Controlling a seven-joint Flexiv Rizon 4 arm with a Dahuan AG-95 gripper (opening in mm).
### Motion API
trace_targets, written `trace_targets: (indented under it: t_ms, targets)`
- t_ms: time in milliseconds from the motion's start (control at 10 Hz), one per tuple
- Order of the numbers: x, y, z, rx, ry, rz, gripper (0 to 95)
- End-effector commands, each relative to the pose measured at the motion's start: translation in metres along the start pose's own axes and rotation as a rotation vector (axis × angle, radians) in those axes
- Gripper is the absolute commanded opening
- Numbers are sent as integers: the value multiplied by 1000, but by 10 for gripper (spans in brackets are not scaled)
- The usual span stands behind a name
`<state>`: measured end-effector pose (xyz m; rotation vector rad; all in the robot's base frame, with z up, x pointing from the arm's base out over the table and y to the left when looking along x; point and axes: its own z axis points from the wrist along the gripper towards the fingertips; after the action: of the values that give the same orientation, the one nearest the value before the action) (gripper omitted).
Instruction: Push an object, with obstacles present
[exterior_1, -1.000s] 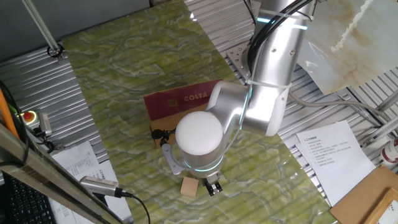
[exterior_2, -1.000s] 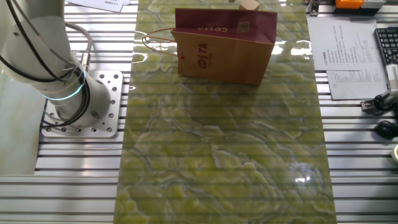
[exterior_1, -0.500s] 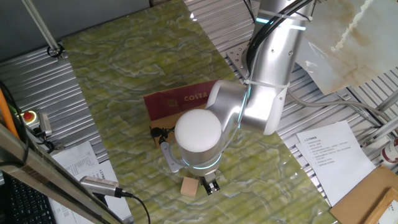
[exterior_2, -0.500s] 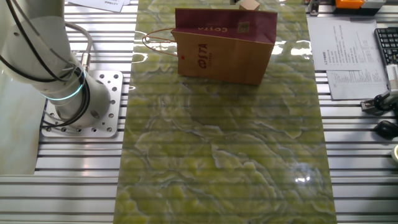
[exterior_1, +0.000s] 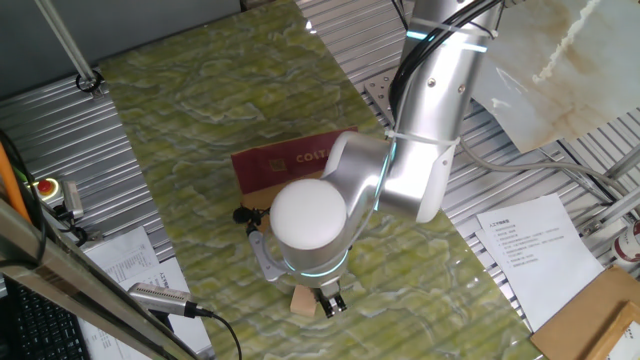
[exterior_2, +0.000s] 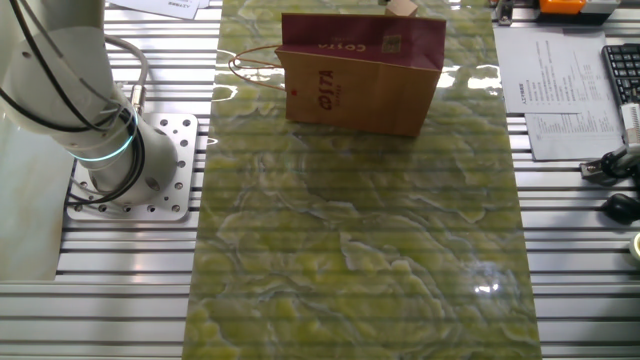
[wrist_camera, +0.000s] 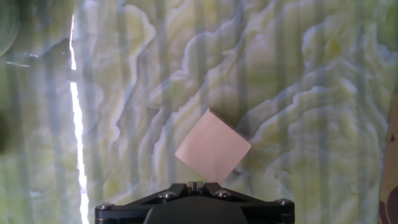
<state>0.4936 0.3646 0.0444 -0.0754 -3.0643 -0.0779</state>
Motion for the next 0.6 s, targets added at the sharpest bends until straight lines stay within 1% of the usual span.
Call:
trace_targets:
  t_ms: [100,600]
  targets:
    - [-1,-3,-2,-1,-4,-4,0]
    - [-8,-8,-3,-1,-10,-11,0]
